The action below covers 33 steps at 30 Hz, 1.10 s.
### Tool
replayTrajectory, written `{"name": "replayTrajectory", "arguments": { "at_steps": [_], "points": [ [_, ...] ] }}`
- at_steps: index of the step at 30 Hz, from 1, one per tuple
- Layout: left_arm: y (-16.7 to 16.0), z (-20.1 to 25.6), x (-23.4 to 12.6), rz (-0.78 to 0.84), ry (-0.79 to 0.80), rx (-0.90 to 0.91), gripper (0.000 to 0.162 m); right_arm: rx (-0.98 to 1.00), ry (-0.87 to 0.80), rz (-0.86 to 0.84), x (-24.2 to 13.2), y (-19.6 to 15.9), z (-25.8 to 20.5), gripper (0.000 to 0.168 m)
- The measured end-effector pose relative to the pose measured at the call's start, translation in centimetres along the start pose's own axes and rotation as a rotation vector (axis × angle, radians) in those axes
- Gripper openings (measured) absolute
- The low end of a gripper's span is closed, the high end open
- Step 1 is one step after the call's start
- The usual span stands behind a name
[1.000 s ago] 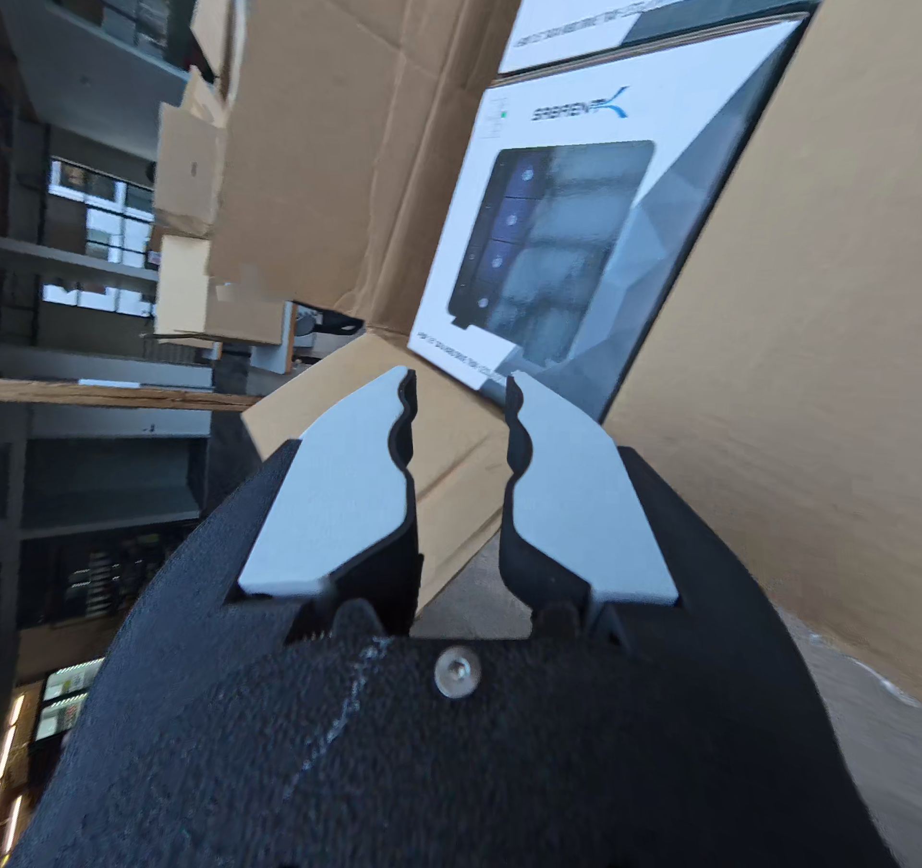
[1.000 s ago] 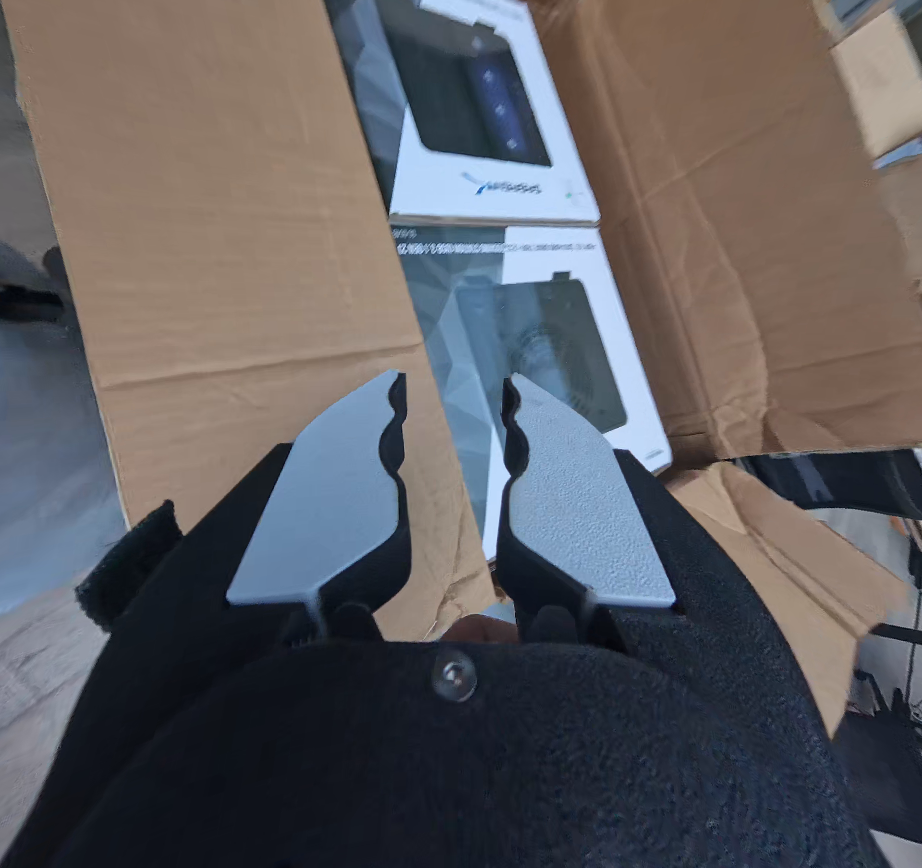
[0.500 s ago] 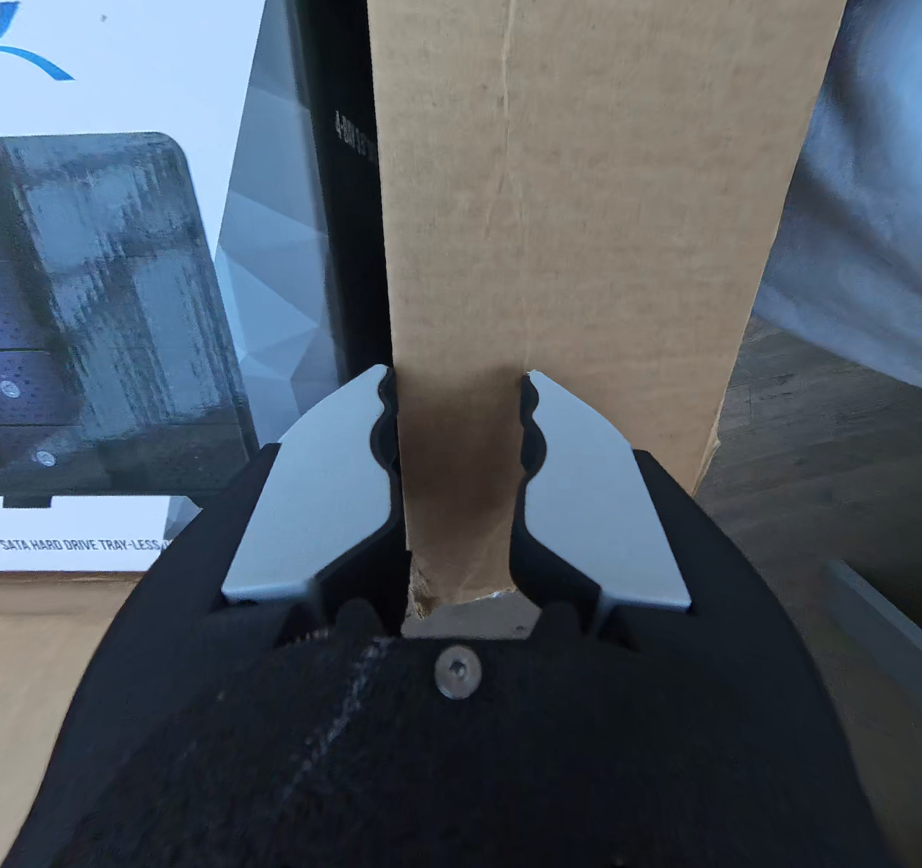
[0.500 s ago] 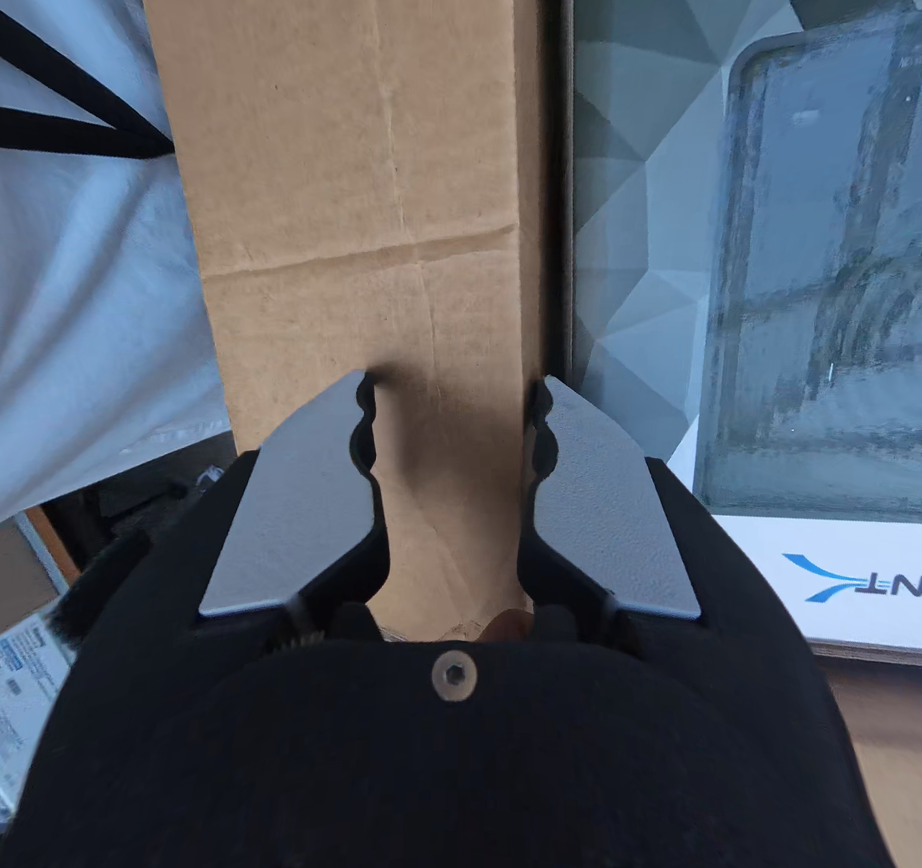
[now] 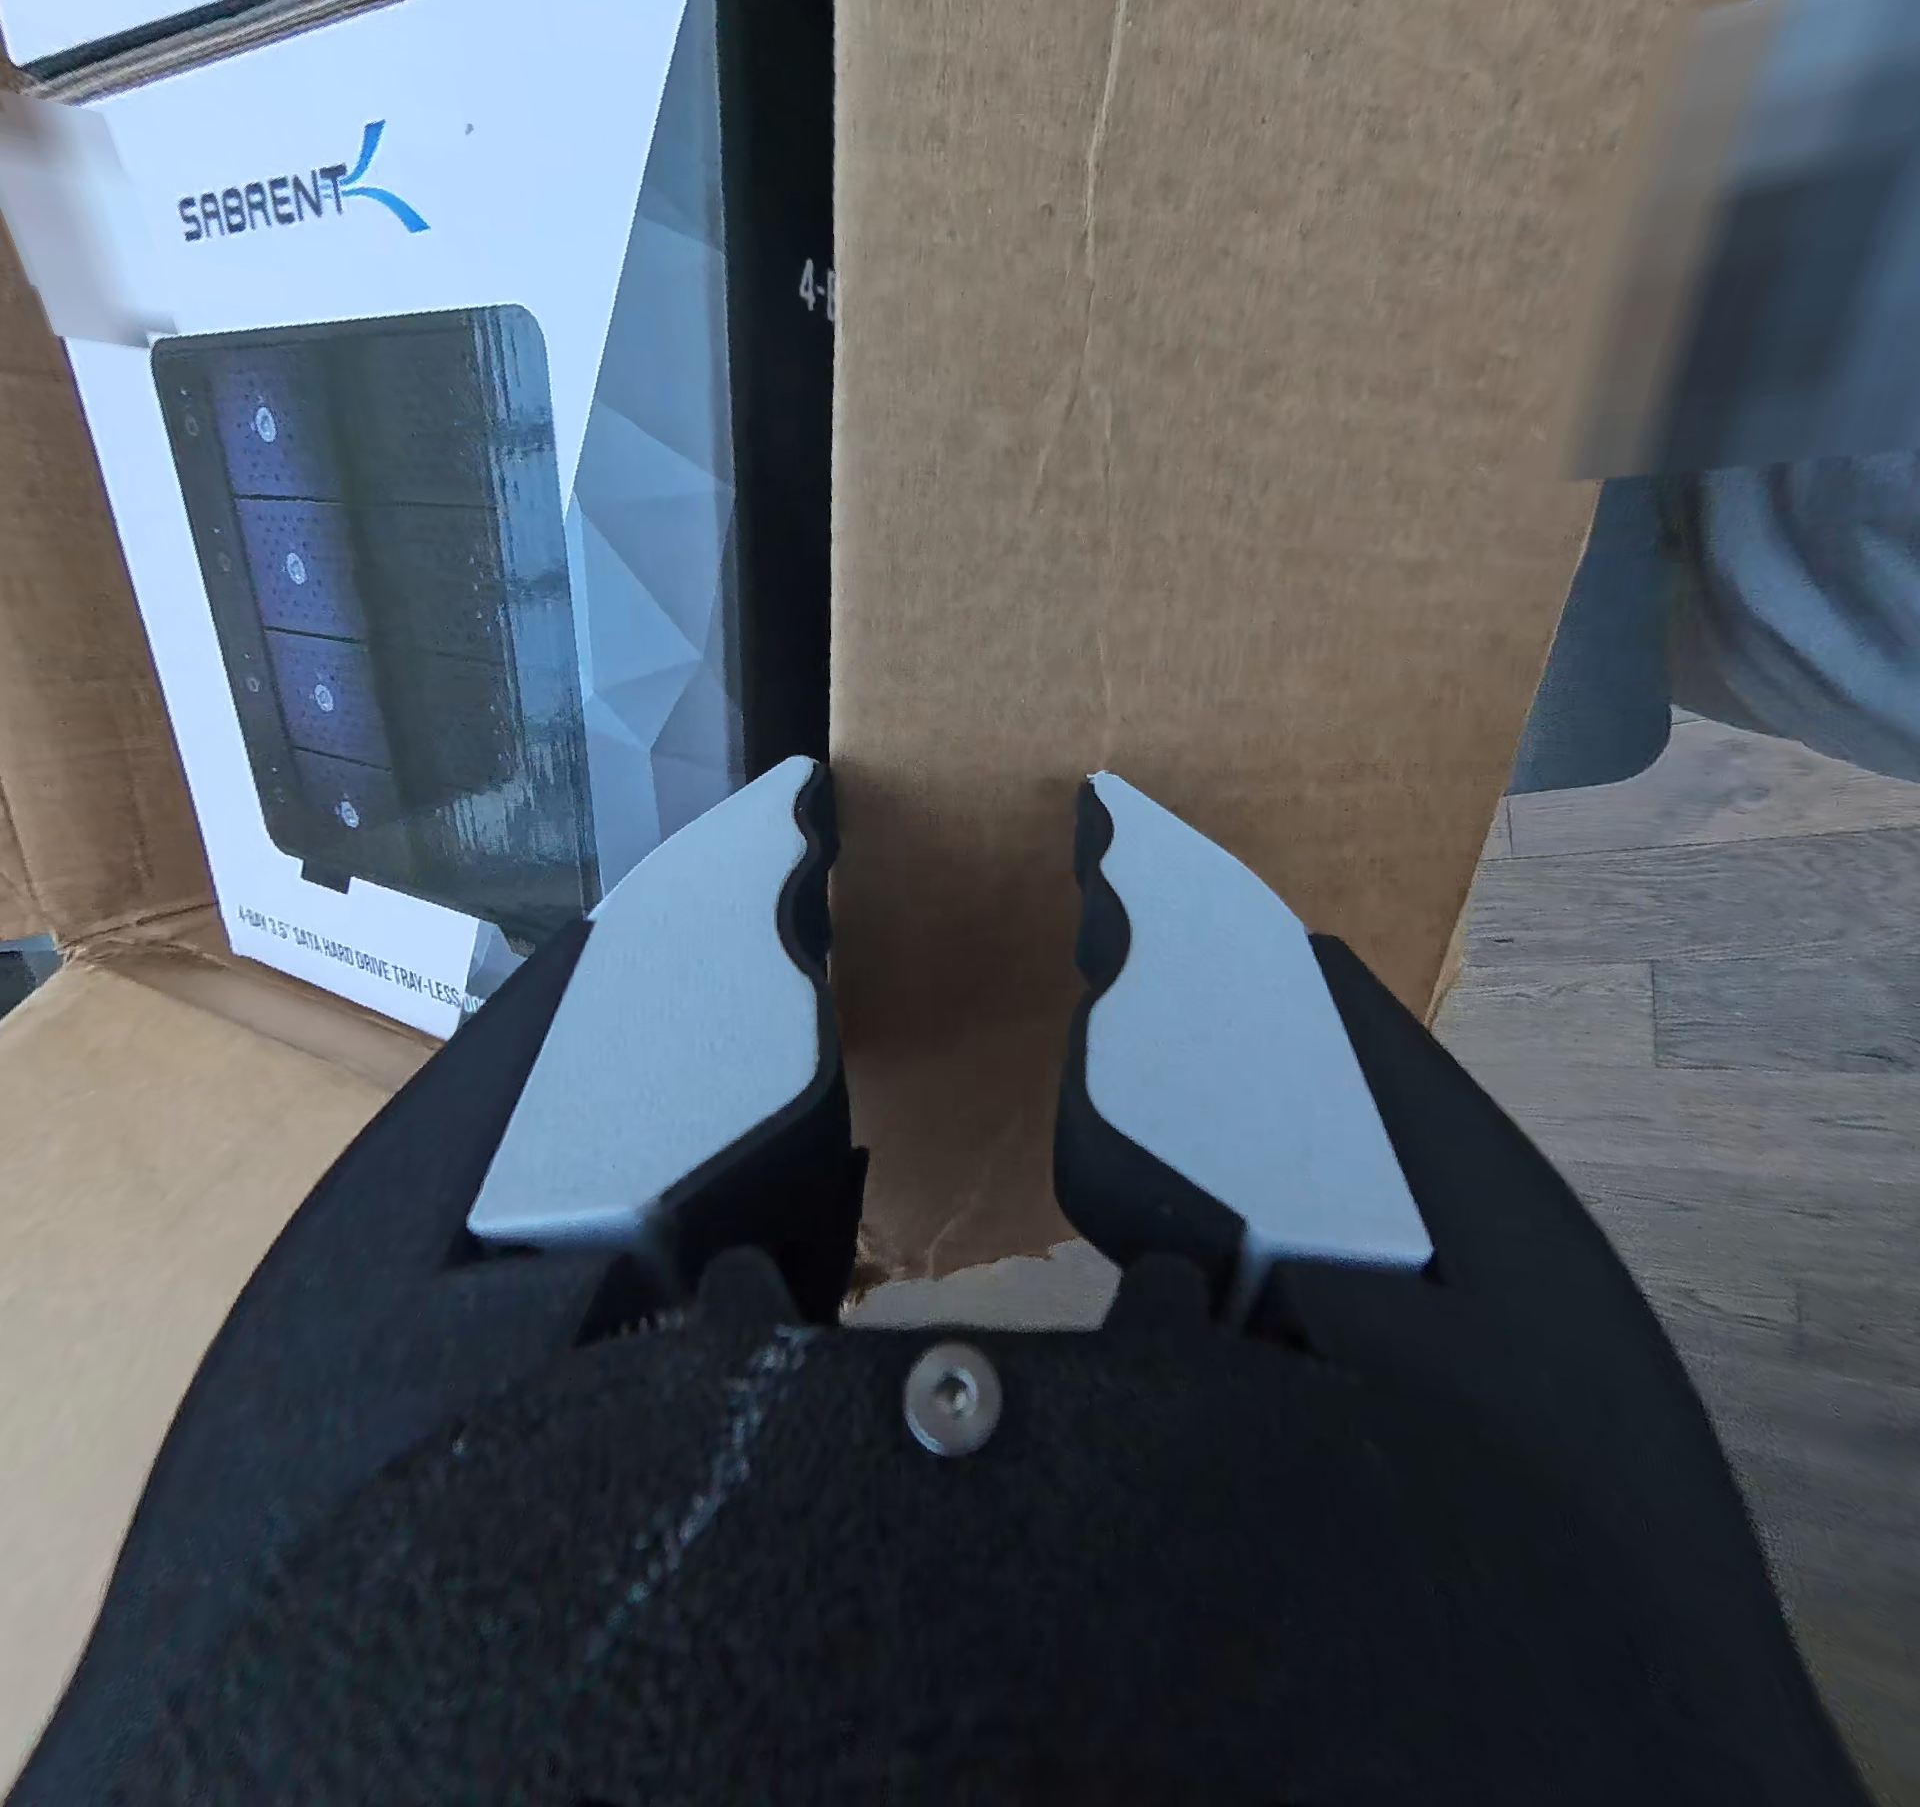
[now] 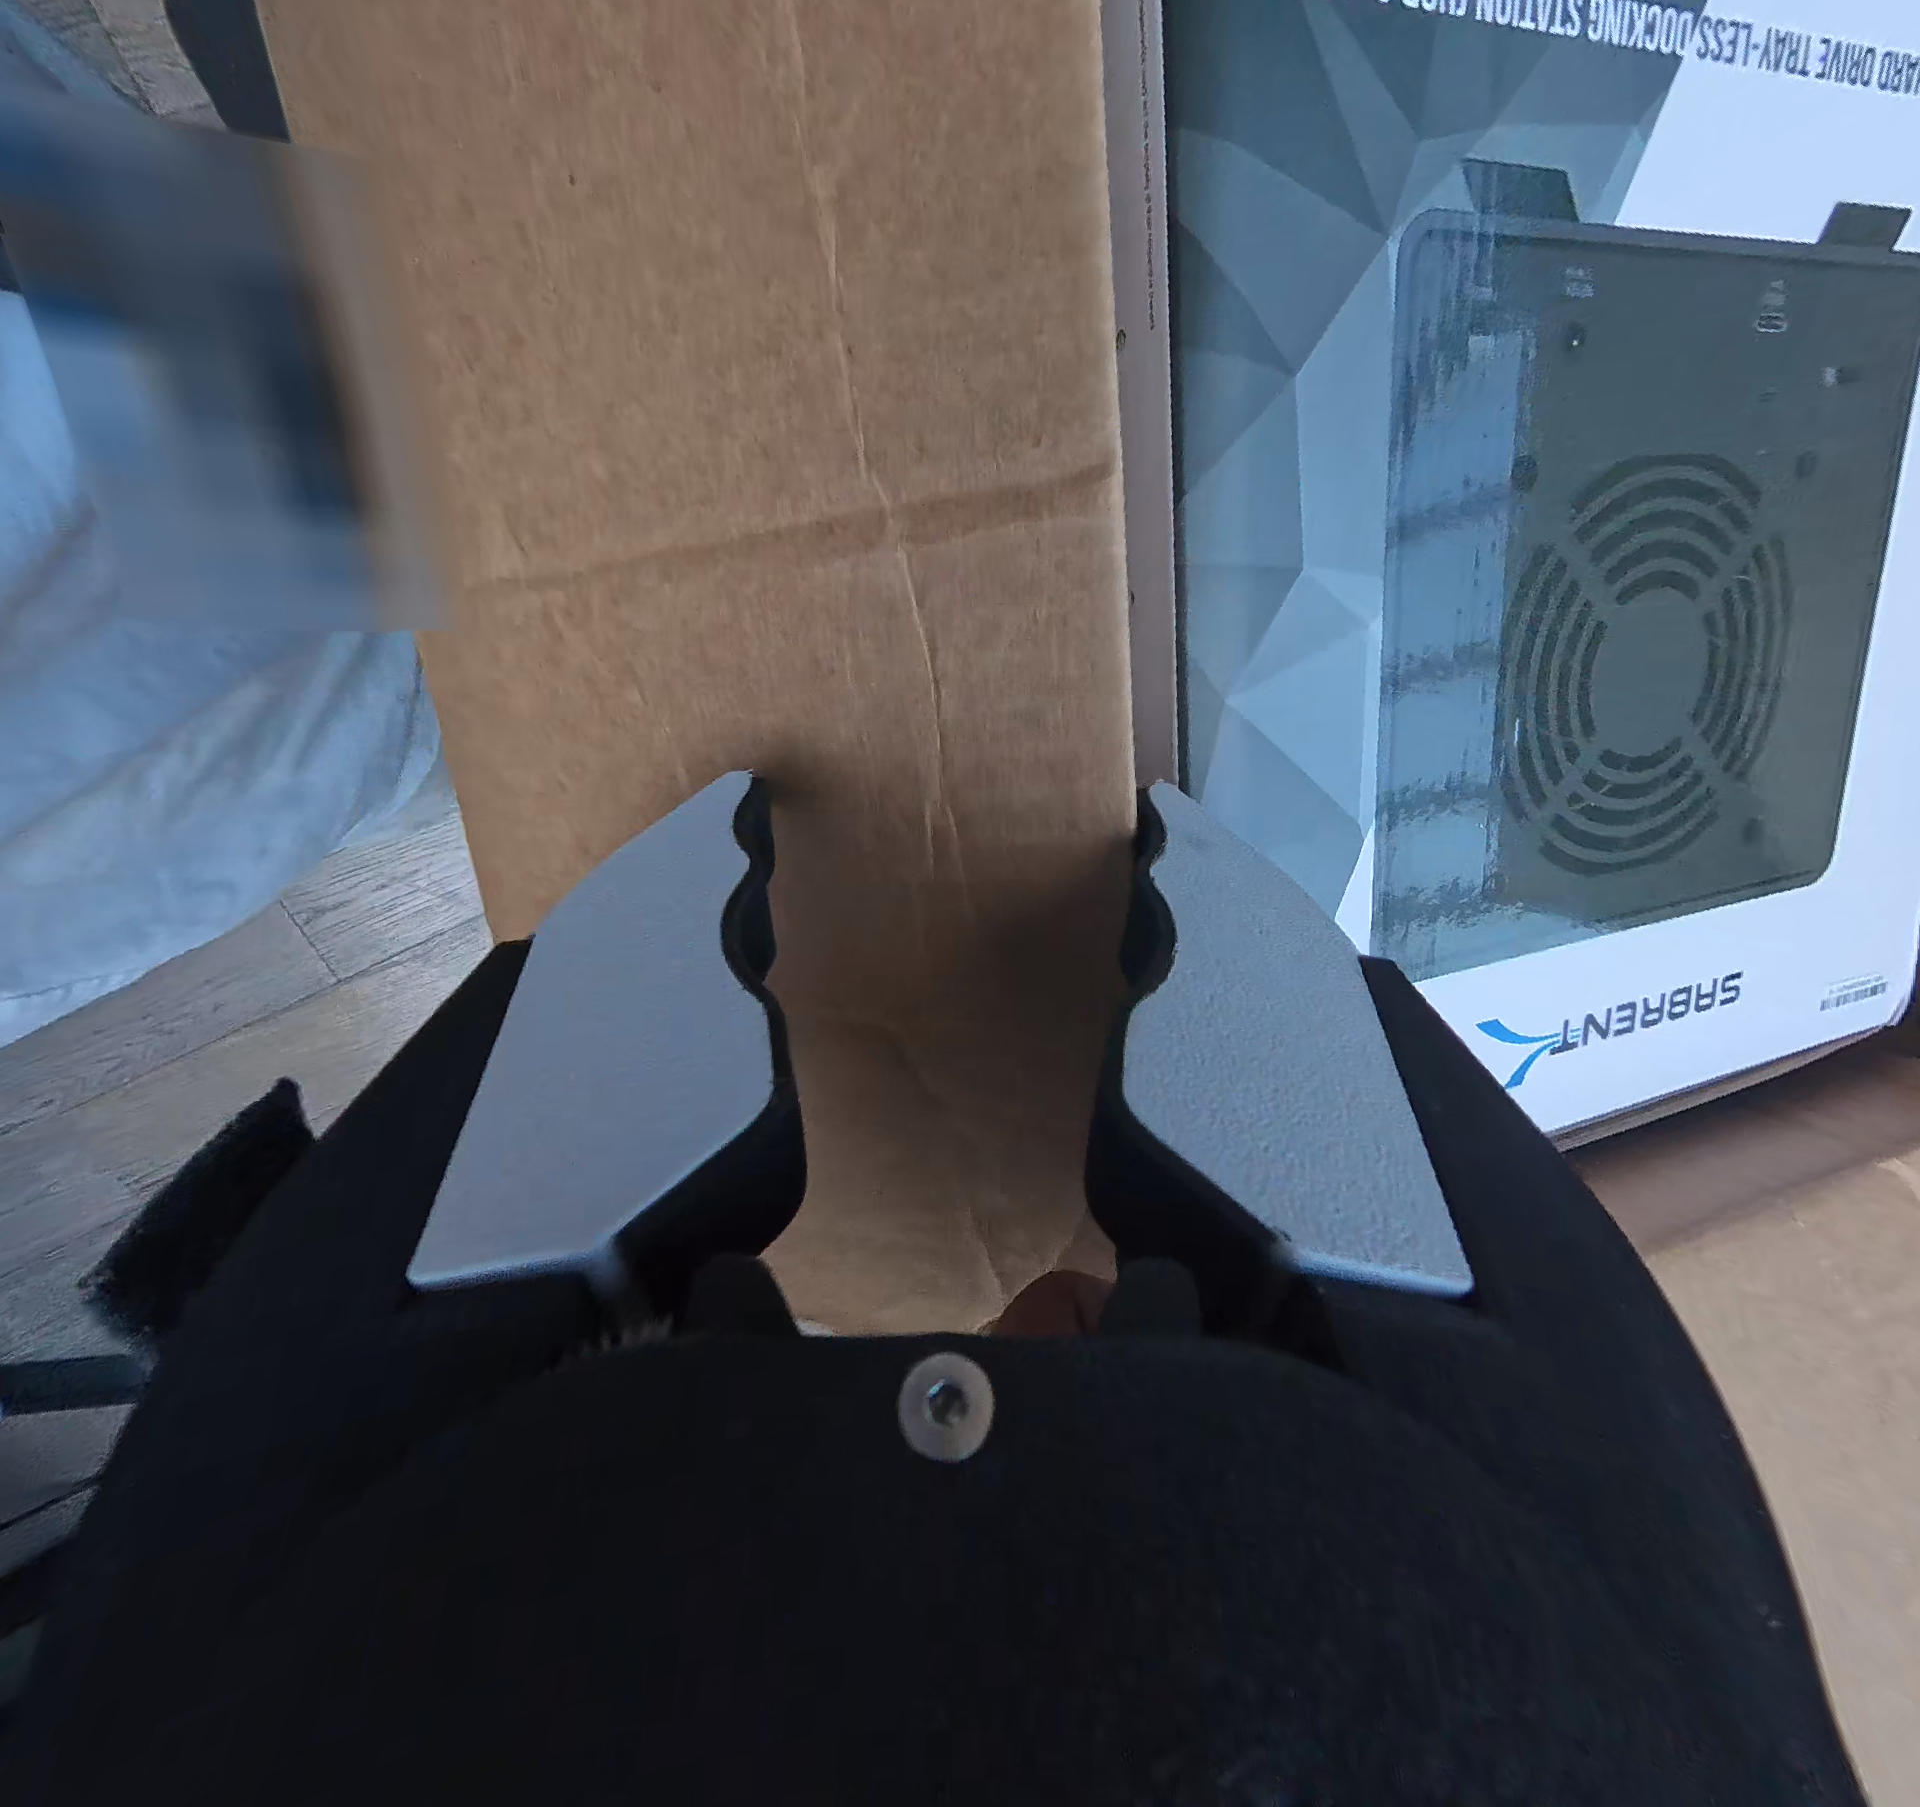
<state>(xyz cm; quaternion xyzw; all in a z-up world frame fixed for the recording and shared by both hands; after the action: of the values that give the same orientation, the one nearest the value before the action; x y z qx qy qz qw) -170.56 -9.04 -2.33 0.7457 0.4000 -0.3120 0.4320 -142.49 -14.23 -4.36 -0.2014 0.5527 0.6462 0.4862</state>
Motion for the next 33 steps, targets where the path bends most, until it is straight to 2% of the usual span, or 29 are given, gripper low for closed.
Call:
{"name": "replayTrajectory", "arguments": {
  "at_steps": [9, 13, 15, 18, 22, 24, 26, 29, 30, 33],
  "points": [
    [0.0, -0.3, 0.0, -0.015, -0.013, 0.019, 0.042, 0.009, -0.027, 0.017, 0.1, 0.0, 0.1, 0.066],
    [0.1, -0.7, 0.0, 0.014, -0.073, -0.009, 0.042, 0.051, 0.057, 0.007, 0.0, 0.1, 0.3, 0.067],
    [0.2, -0.9, 0.0, 0.049, -0.120, -0.065, 0.043, 0.025, 0.163, -0.037, -0.6, -0.1, 0.4, 0.071],
    [0.2, -1.6, -0.4, 0.124, -0.170, -0.154, 0.045, -0.060, 0.235, -0.067, -2.5, 0.8, 3.7, 0.064],
    [0.8, -3.8, -1.5, 0.260, -0.173, -0.310, 0.044, -0.038, 0.300, 0.111, -3.0, 5.9, 10.5, 0.070],
    [0.9, -7.4, -2.1, 0.311, -0.021, -0.307, 0.044, 0.004, 0.319, 0.183, -1.3, 8.8, 14.0, 0.073],
    [0.8, -10.3, -2.6, 0.312, 0.077, -0.296, 0.045, 0.064, 0.356, 0.220, 1.4, 11.4, 16.8, 0.082],
    [0.1, -10.6, -1.1, 0.192, 0.071, -0.189, 0.053, 0.173, 0.426, 0.180, 6.5, 13.8, 19.2, 0.110],
    [-0.1, -10.3, -0.3, 0.147, 0.072, -0.134, 0.058, 0.185, 0.432, 0.150, 8.3, 14.2, 19.8, 0.113],
    [-0.7, -9.4, 1.9, 0.007, 0.045, 0.034, 0.073, 0.095, 0.397, 0.045, 12.6, 15.0, 20.5, 0.128]
  ]
}}
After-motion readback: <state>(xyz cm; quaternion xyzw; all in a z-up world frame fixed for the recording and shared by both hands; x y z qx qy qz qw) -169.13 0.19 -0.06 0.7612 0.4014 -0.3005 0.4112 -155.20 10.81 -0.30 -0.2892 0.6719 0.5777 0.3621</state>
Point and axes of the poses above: each gripper's, where its closed fingertips meet, x out along the fingers, y out of its top, z = x × y across the jaws, the point moved 2 cm from there along -x, back along the fingers, and after that the axes turned 11 degrees about z, right-handed, at the moved point
